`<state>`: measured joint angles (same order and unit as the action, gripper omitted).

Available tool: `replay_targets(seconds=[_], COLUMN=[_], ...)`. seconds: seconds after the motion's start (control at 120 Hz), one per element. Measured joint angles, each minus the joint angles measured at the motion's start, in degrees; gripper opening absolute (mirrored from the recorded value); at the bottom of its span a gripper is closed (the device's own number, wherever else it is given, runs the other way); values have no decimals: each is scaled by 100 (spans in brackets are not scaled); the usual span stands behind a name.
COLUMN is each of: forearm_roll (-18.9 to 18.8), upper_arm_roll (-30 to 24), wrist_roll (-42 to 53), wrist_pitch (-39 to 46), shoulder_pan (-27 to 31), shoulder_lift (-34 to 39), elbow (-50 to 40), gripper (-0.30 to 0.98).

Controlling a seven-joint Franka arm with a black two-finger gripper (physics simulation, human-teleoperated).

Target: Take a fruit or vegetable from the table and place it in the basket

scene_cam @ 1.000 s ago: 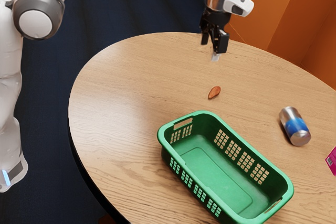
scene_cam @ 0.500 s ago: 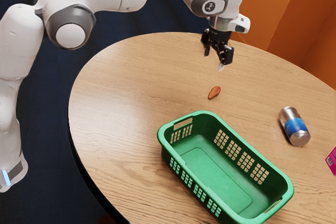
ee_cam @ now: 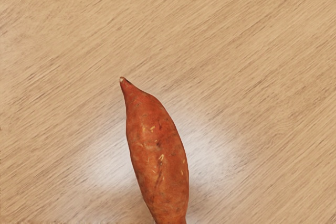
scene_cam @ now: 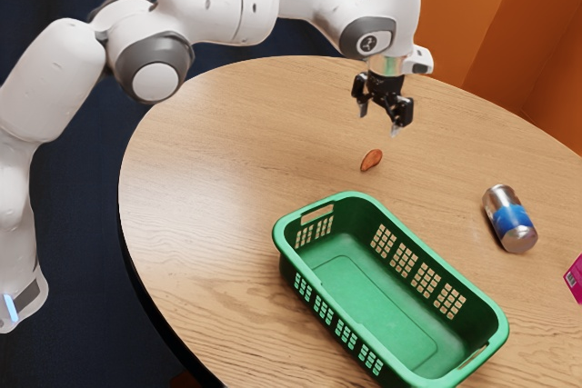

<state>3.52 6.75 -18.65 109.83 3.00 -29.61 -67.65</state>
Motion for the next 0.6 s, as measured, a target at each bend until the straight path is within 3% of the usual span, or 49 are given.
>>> replay_targets(seconds=[0.6], forearm_roll=[31], upper_arm_roll=[13], wrist_roll=[-675], wrist_pitch=[-240], shoulder_pan=[153], shoulder_lift=[-689], elbow=[329], gripper=[69])
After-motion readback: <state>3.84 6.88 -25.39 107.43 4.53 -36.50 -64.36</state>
